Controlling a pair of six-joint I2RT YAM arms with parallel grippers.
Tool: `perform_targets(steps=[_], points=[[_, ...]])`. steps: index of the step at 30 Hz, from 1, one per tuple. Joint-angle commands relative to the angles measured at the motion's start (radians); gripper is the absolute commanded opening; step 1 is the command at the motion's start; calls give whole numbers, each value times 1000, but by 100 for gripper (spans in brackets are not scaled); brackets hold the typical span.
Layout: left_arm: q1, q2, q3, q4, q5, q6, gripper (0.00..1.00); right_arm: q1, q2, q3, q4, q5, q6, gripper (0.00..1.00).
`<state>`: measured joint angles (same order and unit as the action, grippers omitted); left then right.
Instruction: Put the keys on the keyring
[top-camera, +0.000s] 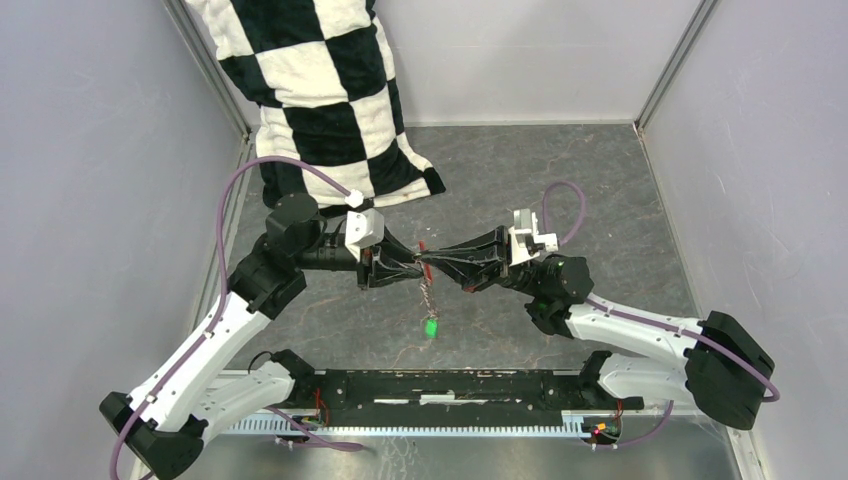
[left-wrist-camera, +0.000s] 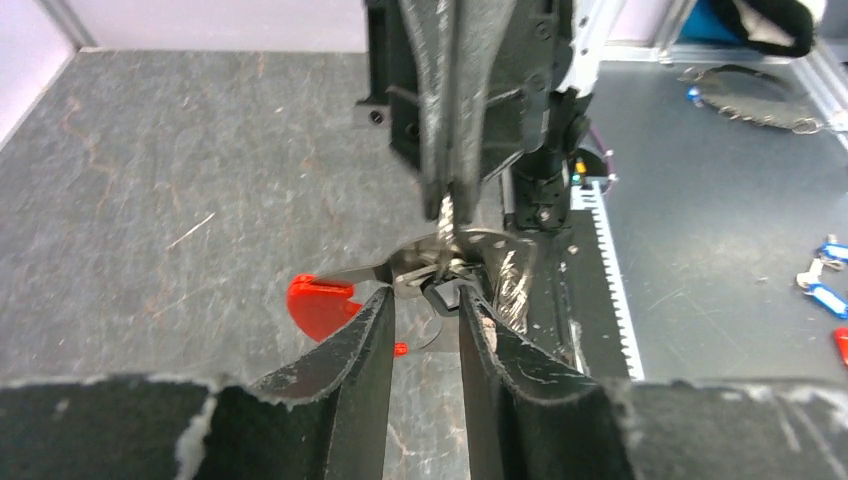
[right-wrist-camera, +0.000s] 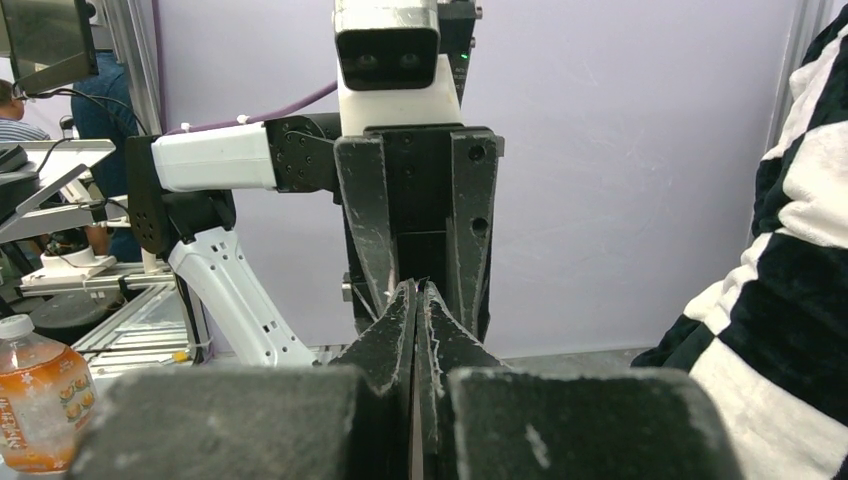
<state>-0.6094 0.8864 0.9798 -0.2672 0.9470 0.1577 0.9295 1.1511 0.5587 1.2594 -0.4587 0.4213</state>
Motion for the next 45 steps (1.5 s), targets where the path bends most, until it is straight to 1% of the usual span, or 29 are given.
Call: perform_targets(steps=[1,2,3,4,5,7,10,12,13,14,16,18,21,23,27,30,34,35,36,37,38,39,40,43,44,45], points=[[-6,-11,9,-97,-134,151,37,8,-31,-12,73,22,3,0],[-6,-11,14,-116,-156,174,39,8,-33,-12,75,22,4,0],[-6,-11,19,-132,-172,197,46,7,-34,-14,76,20,4,0],[-6,-14,23,-137,-190,205,58,8,-37,-18,75,20,4,0],[-6,-17,29,-137,-204,204,64,8,-40,-22,76,21,3,0],[-6,-26,48,-148,-210,210,67,8,-46,-29,73,26,-1,0],[-6,-42,69,-184,-164,230,75,6,-59,-34,59,30,-17,0],[-6,-67,66,-234,-63,286,78,6,-76,-31,24,38,-47,0],[-6,-84,51,-244,-37,295,82,6,-83,-28,4,41,-60,0],[-6,-101,34,-243,-27,284,88,5,-93,-24,-18,45,-78,0],[-6,-122,-9,-217,-41,224,99,6,-103,-17,-53,54,-108,0],[-6,-128,-48,-166,-59,127,100,6,-109,-7,-78,57,-125,0],[-6,-122,-99,-59,-12,-13,100,6,-103,6,-101,58,-134,0],[-7,-99,-124,9,-15,-86,100,8,-95,14,-104,58,-137,0],[-17,-42,-150,109,-59,-149,100,12,-82,28,-115,75,-148,0],[-29,4,-156,176,-65,-200,100,24,-72,45,-142,96,-171,0],[-42,19,-165,224,-81,-189,100,47,-52,68,-180,126,-212,0],[-43,19,-167,220,-84,-178,99,49,-49,73,-186,131,-217,0],[-44,20,-162,207,-91,-166,95,52,-48,73,-189,137,-221,0],[-44,17,-160,186,-101,-126,89,54,-48,73,-189,139,-223,0],[-44,15,-156,163,-109,-92,81,54,-48,74,-192,144,-223,0],[-44,11,-155,140,-118,-62,72,54,-52,72,-193,146,-225,0],[-45,8,-155,120,-131,-41,60,54,-51,72,-195,147,-224,0],[-44,2,-158,97,-141,-2,31,56,-51,72,-199,145,-216,1],[-44,2,-158,96,-147,1,28,55,-51,73,-202,143,-211,3],[-44,1,-157,95,-151,7,19,55,-52,72,-204,139,-204,7]])
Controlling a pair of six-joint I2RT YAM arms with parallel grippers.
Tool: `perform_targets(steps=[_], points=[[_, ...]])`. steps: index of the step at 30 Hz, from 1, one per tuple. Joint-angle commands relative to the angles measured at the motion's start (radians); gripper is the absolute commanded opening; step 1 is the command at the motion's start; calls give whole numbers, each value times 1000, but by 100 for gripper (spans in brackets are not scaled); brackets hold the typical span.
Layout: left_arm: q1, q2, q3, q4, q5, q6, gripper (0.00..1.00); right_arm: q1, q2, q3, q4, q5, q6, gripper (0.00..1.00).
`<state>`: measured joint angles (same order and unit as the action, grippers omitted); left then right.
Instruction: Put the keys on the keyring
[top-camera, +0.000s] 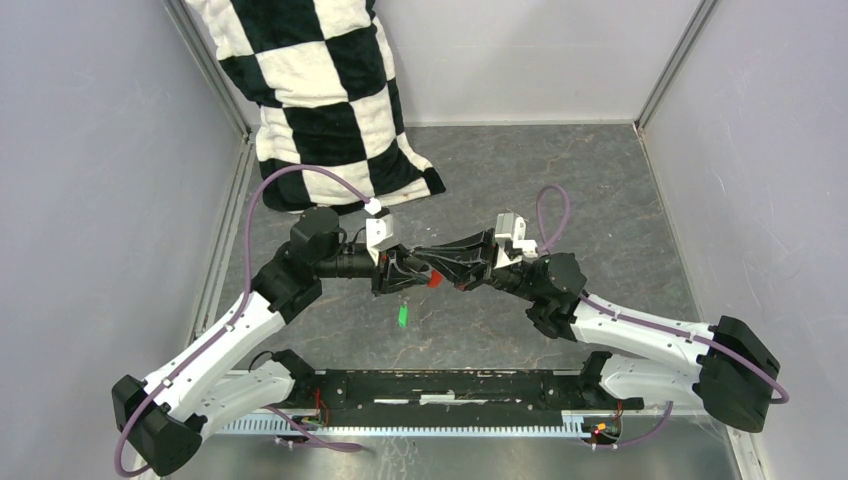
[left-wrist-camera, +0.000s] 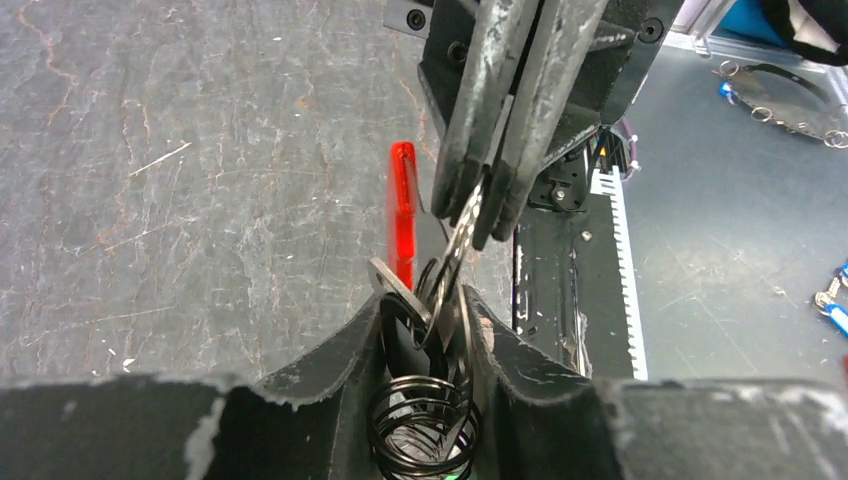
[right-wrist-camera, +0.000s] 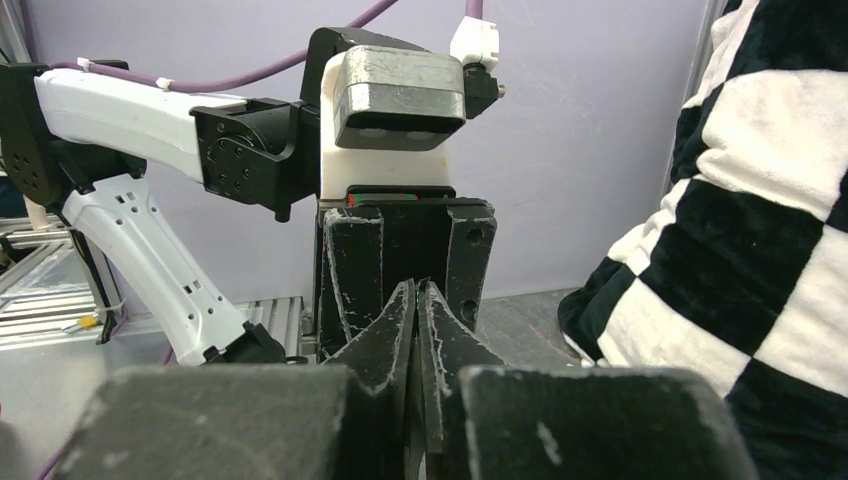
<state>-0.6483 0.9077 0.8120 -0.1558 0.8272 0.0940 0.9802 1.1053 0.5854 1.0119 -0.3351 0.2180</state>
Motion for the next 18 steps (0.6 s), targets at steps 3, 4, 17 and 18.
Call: perform_targets(steps=[3,4,17,18], points=[[-5,-21,22,-27,-47,101,3,5,-23,42,9,13,14,21],[-5,-20,28,-40,-47,117,2,4,-33,38,-5,14,17,25],[-6,18,182,-259,78,426,2,-59,-293,36,-562,-24,-246,86],[-5,17,186,-257,96,416,2,-68,-300,33,-581,-46,-254,87]])
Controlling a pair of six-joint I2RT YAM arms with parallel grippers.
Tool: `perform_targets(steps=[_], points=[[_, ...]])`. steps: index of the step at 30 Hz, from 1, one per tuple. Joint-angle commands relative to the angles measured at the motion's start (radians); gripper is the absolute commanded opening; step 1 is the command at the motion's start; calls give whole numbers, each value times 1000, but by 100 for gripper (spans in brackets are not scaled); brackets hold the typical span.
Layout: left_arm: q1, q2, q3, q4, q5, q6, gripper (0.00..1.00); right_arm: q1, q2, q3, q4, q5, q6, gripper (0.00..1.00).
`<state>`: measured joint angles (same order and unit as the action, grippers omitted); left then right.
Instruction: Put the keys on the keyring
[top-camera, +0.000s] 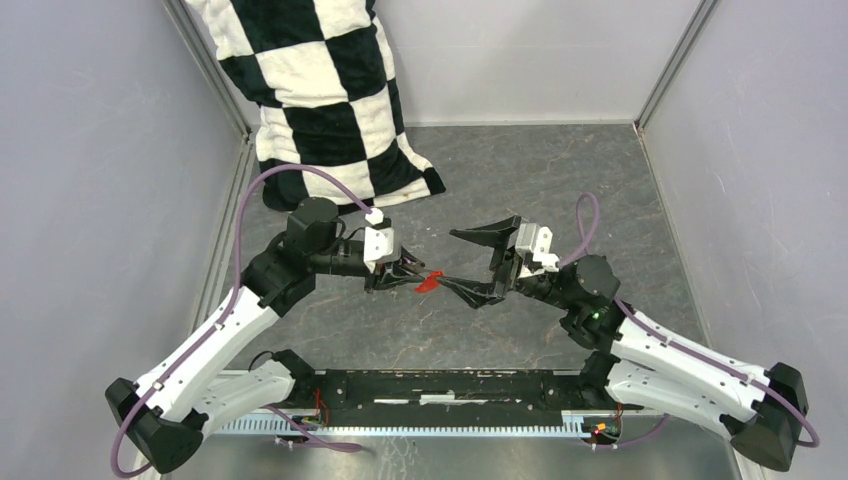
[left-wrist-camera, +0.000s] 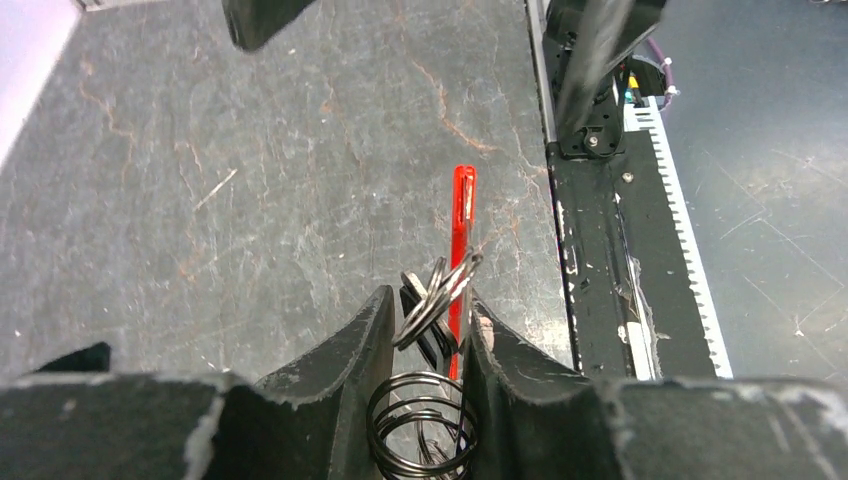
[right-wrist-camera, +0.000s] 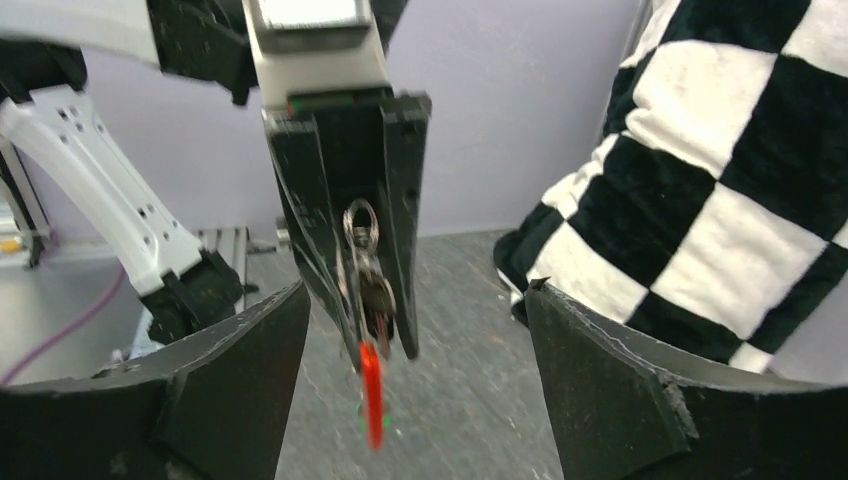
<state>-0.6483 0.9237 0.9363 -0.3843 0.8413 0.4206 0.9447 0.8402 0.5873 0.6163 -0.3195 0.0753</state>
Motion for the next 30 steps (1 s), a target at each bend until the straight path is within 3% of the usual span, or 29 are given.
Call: perform_targets(steps=[1,8,13,15,18,19,20,21,23,24,28,30], points=[[-5,1,64,-19,101,73,2,-36,-38,25,-187,-81,-113,87],[-5,-19,54,142,119,-99,2,-37,19,-17,-14,-221,-9,84],[-5,-30,47,239,78,-198,2,-37,106,-18,121,-297,83,71],[-5,-35,40,271,76,-240,2,-37,130,-23,167,-303,104,58],[-5,-36,37,275,86,-266,2,-39,156,2,162,-298,104,13],[-5,-37,38,262,84,-255,2,-39,154,14,126,-289,89,3],[-5,-38,41,240,71,-238,2,-41,147,23,88,-272,75,1],[-5,-39,45,215,56,-223,9,-42,134,30,49,-257,63,1],[-4,-41,58,163,17,-193,51,-48,103,41,-51,-230,22,1],[-4,-40,64,138,0,-173,61,-50,81,42,-104,-219,-1,1],[-4,-53,82,63,-17,-125,93,-56,6,23,-227,-181,-57,1],[-4,-54,85,35,4,-109,98,-58,-21,15,-265,-175,-66,1]])
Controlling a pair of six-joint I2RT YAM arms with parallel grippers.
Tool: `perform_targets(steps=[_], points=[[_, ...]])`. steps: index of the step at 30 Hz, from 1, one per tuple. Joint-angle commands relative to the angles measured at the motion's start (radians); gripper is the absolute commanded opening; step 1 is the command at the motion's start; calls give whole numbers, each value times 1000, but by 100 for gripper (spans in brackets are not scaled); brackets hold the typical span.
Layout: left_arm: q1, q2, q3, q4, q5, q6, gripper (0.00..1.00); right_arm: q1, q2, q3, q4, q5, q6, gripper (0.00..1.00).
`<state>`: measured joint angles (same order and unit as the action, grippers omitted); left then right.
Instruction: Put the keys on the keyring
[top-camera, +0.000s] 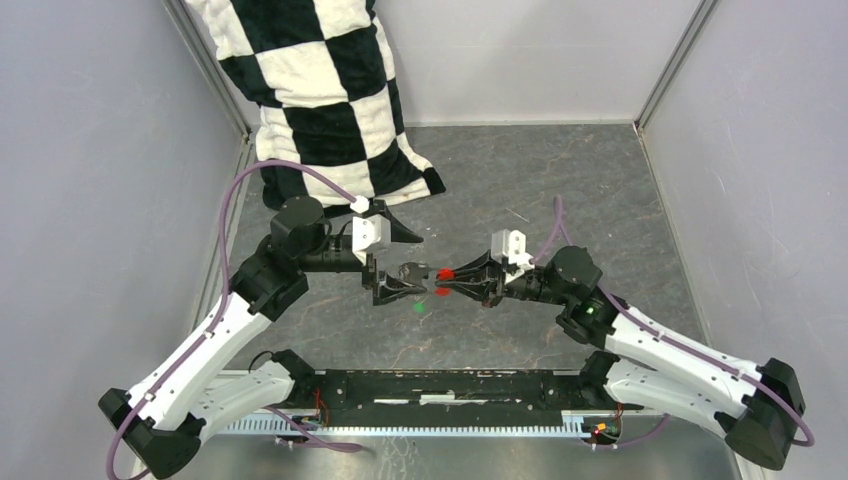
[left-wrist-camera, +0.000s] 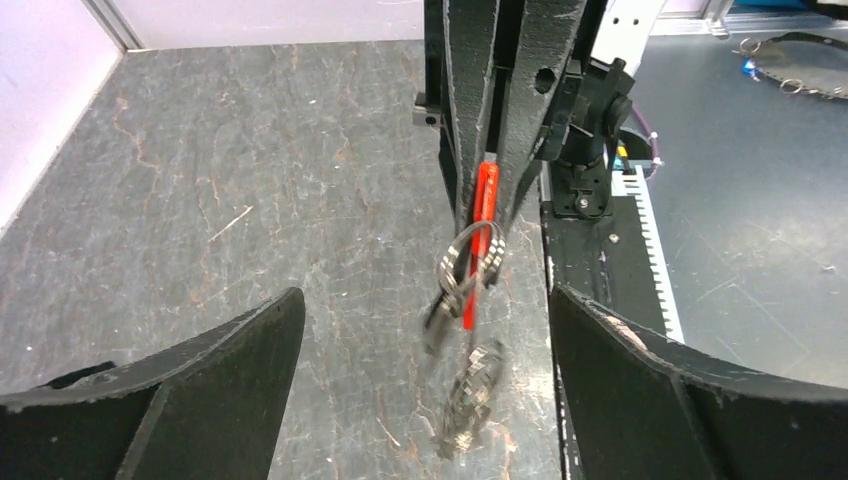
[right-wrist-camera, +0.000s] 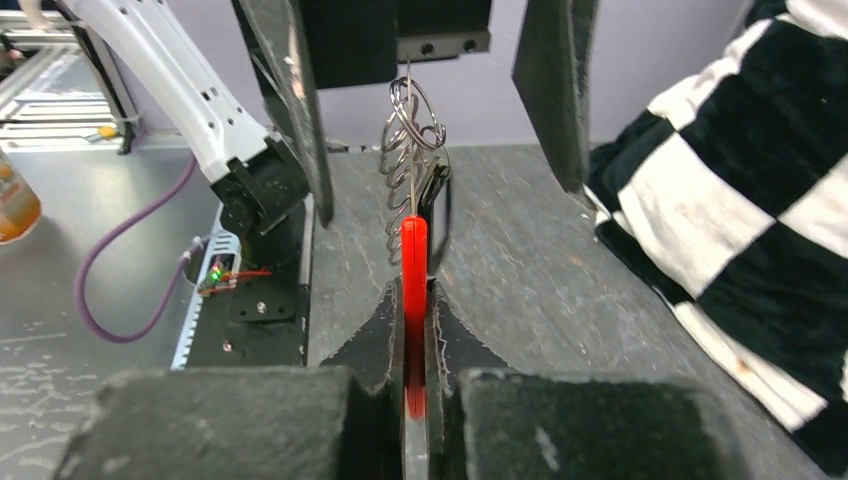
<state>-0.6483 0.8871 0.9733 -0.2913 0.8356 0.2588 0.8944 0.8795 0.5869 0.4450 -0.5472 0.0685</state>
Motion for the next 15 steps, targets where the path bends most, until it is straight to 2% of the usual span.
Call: perform_targets(steps=[1,5,9,11,13,15], points=[[-4,-16,48,-69,22,53,99,-8,-70,14,-109,57,-60,1],[-4,-8,64,-108,78,54,100,-9,-82,36,-193,78,-96,1],[-4,-1,103,-130,16,51,100,-15,-77,66,-292,138,-127,1],[-4,9,122,-118,-109,13,100,-21,-60,80,-342,183,-122,4],[-1,35,135,-95,-321,-61,100,-47,-22,91,-385,215,-103,16],[16,83,160,-103,-512,-90,100,-102,49,101,-415,179,-78,13]])
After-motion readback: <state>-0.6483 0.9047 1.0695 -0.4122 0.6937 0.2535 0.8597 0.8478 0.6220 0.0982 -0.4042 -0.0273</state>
